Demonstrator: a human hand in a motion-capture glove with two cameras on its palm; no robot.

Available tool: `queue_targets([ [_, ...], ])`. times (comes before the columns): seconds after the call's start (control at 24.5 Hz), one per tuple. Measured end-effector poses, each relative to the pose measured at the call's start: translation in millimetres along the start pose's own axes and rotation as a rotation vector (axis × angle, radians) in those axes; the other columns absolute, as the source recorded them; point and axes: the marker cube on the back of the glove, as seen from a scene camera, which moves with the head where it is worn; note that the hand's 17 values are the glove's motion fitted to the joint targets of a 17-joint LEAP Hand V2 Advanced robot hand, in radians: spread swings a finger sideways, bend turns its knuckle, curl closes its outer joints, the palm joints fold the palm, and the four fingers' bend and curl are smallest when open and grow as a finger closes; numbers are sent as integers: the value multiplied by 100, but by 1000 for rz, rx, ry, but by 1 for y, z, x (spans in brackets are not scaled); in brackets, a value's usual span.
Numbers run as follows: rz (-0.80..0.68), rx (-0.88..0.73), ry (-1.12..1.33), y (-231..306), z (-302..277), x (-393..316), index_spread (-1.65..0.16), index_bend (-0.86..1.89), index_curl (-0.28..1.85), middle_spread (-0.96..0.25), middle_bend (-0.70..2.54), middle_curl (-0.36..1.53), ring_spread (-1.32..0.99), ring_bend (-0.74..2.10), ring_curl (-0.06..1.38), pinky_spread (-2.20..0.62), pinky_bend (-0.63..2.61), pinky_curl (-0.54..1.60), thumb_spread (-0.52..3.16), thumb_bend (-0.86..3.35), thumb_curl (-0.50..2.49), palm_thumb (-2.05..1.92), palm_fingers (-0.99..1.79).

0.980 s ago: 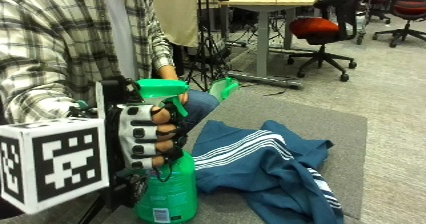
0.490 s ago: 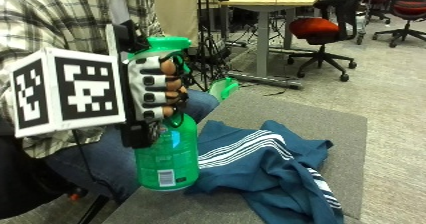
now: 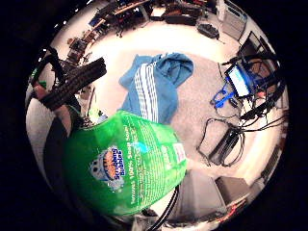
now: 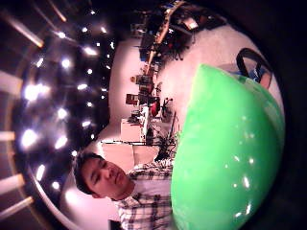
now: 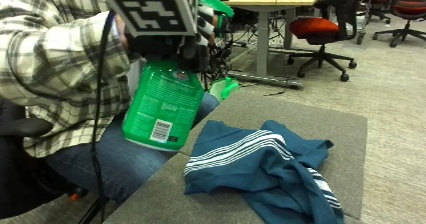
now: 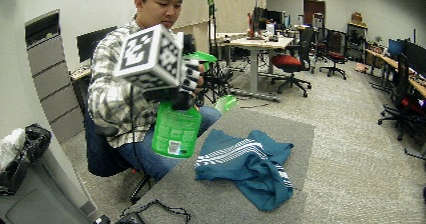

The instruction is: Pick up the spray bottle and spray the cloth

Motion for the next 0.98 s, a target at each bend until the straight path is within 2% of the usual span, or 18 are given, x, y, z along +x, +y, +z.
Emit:
queue_targets([
  [0.53,381,-401,173,-80,56,29,-21,28,50,-12,48,51,-17,53,45,-10,43,35,40,-3,72,104,125],
  [0.98,628,-518,315,-92,82,67,-22,27,53,-12,47,52,-17,53,46,-10,42,36,39,-3,74,103,125],
])
